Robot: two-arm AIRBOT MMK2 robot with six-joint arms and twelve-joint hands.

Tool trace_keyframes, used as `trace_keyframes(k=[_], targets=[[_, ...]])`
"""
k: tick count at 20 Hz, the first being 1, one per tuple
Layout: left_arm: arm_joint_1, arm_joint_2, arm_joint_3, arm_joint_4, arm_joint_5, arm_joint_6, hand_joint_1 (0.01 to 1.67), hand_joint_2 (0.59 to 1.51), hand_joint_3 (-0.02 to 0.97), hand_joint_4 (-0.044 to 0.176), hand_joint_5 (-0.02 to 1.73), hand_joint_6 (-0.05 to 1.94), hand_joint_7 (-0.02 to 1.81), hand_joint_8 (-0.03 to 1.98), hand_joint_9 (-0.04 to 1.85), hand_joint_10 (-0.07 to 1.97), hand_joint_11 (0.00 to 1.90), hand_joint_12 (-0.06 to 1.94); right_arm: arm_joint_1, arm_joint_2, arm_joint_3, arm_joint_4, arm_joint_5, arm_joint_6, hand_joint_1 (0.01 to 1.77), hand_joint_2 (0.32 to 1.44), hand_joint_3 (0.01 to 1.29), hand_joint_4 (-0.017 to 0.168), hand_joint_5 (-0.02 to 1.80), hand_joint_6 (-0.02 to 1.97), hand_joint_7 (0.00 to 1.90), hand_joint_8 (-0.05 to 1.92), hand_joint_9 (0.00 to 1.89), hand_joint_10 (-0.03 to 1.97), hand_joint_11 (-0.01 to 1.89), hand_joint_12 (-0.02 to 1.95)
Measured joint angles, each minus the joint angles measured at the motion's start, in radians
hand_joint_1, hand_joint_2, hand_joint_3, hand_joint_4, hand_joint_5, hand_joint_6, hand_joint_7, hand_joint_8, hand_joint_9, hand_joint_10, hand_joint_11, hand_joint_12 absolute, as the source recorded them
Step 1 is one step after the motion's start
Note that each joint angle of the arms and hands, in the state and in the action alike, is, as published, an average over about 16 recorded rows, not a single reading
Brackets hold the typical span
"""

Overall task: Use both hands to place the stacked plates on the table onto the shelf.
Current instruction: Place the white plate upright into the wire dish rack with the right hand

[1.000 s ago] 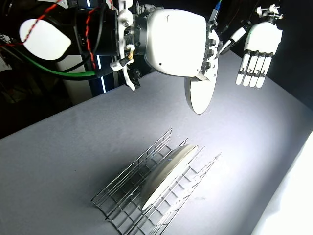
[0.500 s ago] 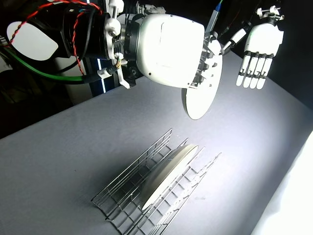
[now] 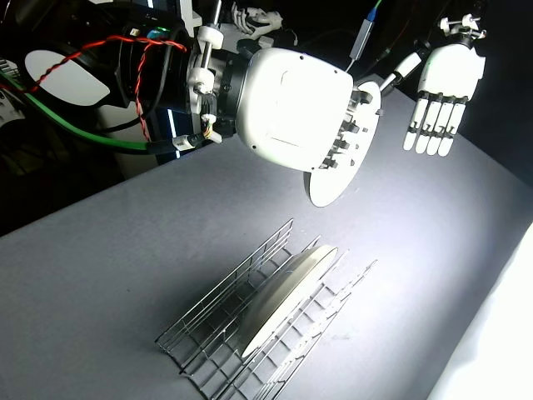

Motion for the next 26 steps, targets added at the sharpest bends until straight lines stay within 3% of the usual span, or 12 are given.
trace_keyframes(k=[13,26], targets=[[0.001,-0.004,0.001,0.005,-0.007,-0.003,0.02,1.038,0.020,-0.001,0.03,0.01,0.02,0.00,0.02,0.01,0.02,0.01,-0.025,0.091,-0.016,0.002,-0.002,0.001,1.43,1.07,0.01,-0.009,0.80,1.06,0.98,0.89,0.92,1.19,0.84,1.32],[0.000,-0.006,-0.004,0.007,-0.014,-0.003,0.02,1.037,0.021,-0.001,0.04,0.01,0.02,0.00,0.02,0.01,0.02,0.01,-0.140,0.153,0.027,-0.002,0.048,0.000,1.43,1.06,0.01,-0.009,0.81,1.06,1.01,0.84,0.94,1.15,0.85,1.30]])
